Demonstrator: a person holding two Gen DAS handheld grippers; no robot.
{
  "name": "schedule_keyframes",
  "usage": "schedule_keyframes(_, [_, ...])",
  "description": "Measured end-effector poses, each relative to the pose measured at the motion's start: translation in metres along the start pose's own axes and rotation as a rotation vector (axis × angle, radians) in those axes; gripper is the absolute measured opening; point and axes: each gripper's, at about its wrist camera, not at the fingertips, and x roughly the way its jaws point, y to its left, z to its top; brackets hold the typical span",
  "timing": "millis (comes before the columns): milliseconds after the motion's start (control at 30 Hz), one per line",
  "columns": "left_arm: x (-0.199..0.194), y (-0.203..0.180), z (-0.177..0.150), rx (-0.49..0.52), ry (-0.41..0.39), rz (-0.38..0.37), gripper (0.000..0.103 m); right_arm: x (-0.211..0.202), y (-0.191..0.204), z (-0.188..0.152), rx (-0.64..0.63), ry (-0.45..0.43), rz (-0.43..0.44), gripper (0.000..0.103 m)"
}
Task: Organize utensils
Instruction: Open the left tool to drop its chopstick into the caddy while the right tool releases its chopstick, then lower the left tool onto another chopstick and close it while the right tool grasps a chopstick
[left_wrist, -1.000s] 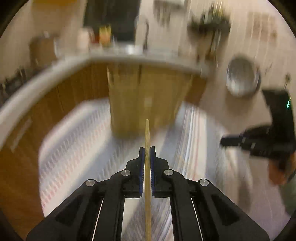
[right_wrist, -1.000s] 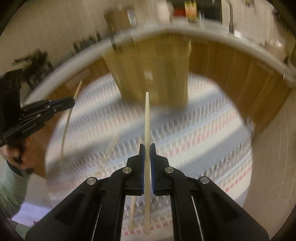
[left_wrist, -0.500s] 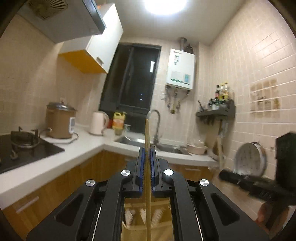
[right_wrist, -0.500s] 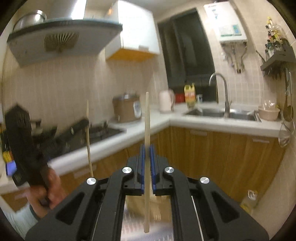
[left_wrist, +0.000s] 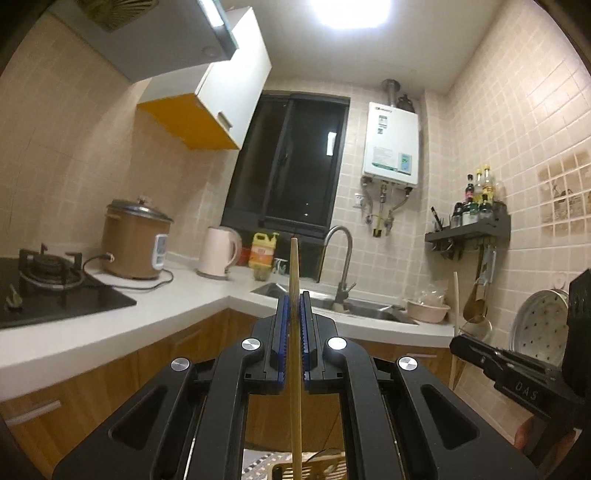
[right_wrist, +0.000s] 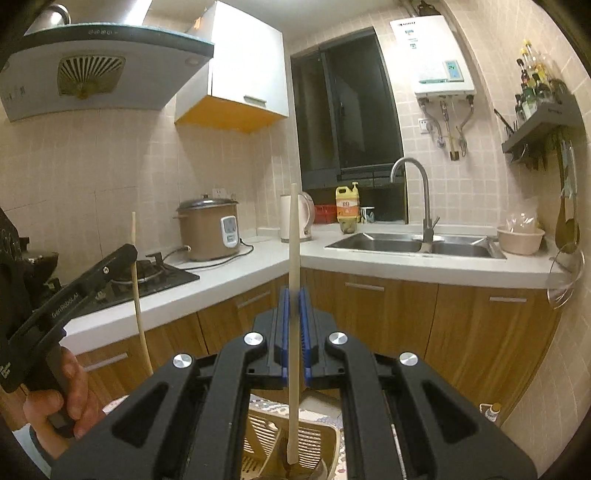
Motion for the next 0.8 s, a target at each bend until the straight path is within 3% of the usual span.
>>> schedule_keyframes(267, [0.008,0.007,-0.028,-0.001,0.047,0.004,0.005,0.003,-0.004,-0.024,0.012,0.039,0.02,0.005])
schedule_keyframes(300, [0.007,0.008,-0.028,-0.009,0.054,-0.006,0.007,0.002,-0.005,-0.025,0.022,0.062,0.026,0.007])
schedule_keyframes(333, [0.005,0.01,-0.028,-0.019,0.07,-0.023,0.018,0.001,-0.007,-0.025,0.033,0.077,0.044,0.011])
schedule_keyframes(400, [0.002,0.011,-0.024,-0.023,0.12,-0.039,0.036,-0.006,-0.011,-0.025,0.063,0.096,0.054,0.017])
schedule_keyframes(633, [-0.041,0.018,-0.012,-0.03,0.242,-0.083,0.04,-0.052,-0.001,-0.019,0.051,0.176,0.059,0.018])
schedule_keyframes(800, [-0.071,0.021,-0.006,-0.071,0.444,-0.112,0.043,-0.091,0.016,-0.012,0.02,0.316,0.056,0.018])
